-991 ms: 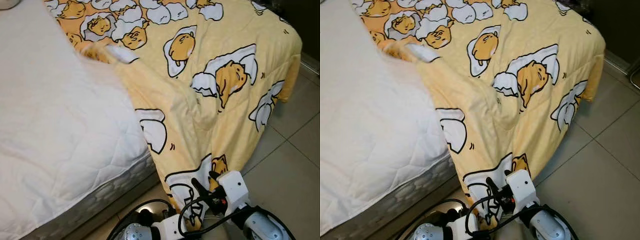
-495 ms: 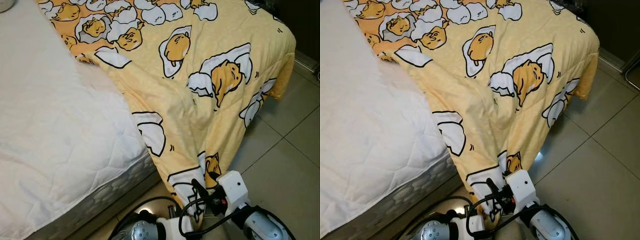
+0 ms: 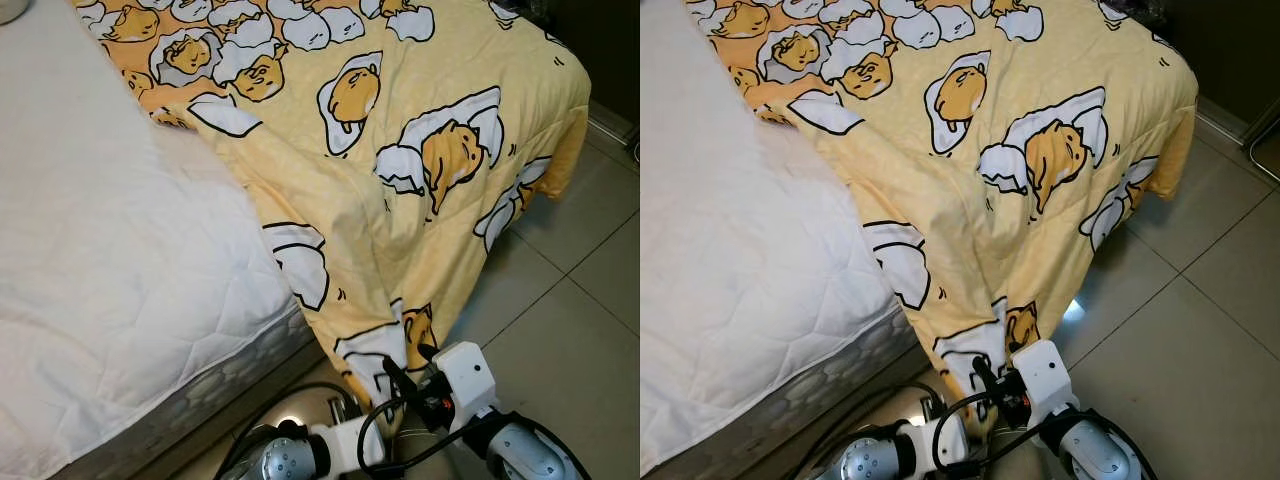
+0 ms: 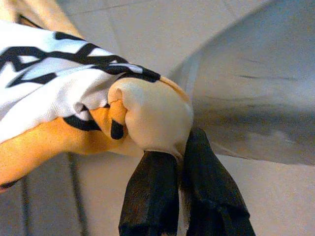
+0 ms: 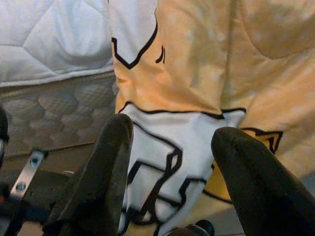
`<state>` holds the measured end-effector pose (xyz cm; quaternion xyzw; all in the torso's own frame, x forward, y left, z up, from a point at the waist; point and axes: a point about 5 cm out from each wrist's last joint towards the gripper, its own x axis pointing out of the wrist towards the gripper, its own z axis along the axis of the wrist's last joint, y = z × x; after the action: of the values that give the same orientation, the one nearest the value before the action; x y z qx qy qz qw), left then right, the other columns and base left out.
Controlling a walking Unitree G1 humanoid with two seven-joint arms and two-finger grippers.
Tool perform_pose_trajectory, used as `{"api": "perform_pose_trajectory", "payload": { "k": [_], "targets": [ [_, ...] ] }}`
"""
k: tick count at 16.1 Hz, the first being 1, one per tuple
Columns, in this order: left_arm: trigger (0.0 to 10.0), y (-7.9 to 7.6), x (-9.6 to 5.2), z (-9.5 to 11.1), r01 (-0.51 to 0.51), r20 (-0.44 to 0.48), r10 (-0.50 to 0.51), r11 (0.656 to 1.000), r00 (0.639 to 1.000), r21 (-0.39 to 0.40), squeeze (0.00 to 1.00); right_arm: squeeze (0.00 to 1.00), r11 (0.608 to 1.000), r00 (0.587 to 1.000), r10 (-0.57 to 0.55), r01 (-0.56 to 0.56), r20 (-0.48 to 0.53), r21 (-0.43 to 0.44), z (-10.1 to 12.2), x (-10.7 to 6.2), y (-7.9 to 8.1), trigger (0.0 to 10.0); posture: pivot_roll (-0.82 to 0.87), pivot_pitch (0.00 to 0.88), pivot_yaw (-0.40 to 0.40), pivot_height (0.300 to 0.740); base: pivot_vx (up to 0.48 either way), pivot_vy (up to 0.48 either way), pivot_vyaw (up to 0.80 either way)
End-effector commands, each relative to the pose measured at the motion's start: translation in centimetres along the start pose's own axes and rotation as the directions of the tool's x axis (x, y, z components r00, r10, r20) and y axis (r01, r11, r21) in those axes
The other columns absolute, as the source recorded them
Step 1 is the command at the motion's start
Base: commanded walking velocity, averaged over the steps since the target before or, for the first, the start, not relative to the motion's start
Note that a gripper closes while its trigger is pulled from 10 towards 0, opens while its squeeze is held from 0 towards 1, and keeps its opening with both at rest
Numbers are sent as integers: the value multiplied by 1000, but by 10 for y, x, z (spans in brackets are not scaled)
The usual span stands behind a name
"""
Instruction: Clean up the room
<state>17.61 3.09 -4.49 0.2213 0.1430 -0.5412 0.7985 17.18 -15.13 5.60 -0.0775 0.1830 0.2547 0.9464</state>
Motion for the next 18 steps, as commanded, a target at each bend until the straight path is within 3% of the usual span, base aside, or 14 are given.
{"api": "perform_pose_trajectory", "payload": {
  "k": [1,2,6,8,13,14,16,17,18],
  "targets": [
    [10000,-2,-1,-5,-46,-23,45,997,999,-56,741,0,1000,1000,19,-19,-10,14,-4,-1,4,10000,-337,228,91,723,0,0,0],
    [10000,-2,-1,-5,-48,-26,47,997,999,-57,1000,0,1000,1000,20,-20,-10,14,-4,-1,4,10000,-335,229,89,723,0,0,0],
    [10000,-3,-11,-19,-48,-80,43,997,996,-64,1000,0,1000,1000,22,-22,-14,14,-5,0,4,10000,-335,228,92,723,0,0,0],
    [10000,0,-32,-38,-103,-119,92,991,989,-88,1000,0,1000,1000,15,-15,-13,16,-6,2,2,10000,-326,219,101,723,0,0,0],
    [10000,1,-65,-65,-168,-201,147,982,968,-91,1000,0,1000,1000,21,-21,-5,15,-5,8,1,10000,-297,205,101,723,0,0,0],
    [10000,6,-73,-71,-220,-225,191,969,955,-113,1000,0,1000,1000,21,-21,1,13,-5,11,1,10000,-293,197,102,723,0,0,0],
    [10000,21,-87,-77,-346,-246,299,921,922,-181,1000,0,1000,1000,13,-13,12,9,-4,18,-3,10000,-275,163,112,723,0,0,0],
    [10000,52,-105,-78,-575,-253,519,767,817,-285,1000,0,1000,998,-11,11,57,6,6,32,-8,10000,-251,97,131,723,0,0,0],
    [10000,58,-108,-78,-610,-256,554,731,792,-305,1000,0,1000,998,-16,16,66,5,8,35,-9,10000,-251,97,131,723,0,0,0]
  ]
}}
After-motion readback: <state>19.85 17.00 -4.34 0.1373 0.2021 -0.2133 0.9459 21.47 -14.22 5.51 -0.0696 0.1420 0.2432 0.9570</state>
